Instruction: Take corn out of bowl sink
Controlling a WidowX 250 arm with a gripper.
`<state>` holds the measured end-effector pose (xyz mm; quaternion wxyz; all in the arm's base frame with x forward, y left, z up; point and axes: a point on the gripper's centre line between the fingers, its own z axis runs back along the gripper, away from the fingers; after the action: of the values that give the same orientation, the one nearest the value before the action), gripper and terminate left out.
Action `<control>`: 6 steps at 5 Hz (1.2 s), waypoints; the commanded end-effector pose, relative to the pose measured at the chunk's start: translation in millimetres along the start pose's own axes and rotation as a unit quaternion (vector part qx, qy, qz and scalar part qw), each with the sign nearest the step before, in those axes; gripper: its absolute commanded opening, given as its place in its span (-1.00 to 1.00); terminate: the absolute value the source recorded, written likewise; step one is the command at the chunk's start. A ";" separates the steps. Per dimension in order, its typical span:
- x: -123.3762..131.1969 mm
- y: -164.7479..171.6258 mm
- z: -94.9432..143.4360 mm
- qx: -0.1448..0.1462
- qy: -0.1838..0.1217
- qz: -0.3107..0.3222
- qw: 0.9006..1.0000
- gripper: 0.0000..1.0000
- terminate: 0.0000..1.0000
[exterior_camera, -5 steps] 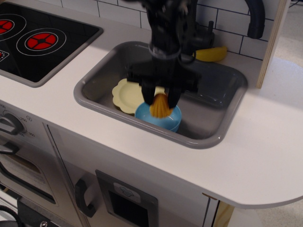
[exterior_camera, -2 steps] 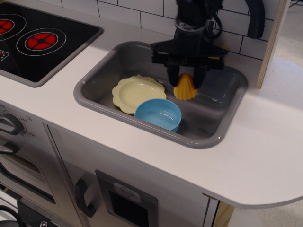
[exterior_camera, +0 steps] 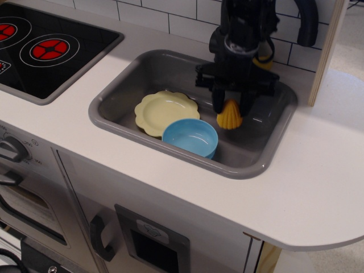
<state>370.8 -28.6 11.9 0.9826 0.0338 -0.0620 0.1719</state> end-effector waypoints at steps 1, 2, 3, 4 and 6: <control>-4.6 -24.2 4.5 -0.051 0.011 -0.017 0.999 -1.00 -1.00; -7.8 -23.6 8.6 -0.050 0.007 -0.018 0.999 1.00 -1.00; -5.7 -20.0 22.3 -0.060 0.005 -0.014 0.998 1.00 -1.00; -5.1 -4.0 45.9 -0.055 -0.025 -0.005 0.998 1.00 -1.00; -1.5 18.1 73.4 -0.061 -0.049 -0.006 0.997 1.00 -1.00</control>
<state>354.2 -13.1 69.7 0.9812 -0.0106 -0.0965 0.1668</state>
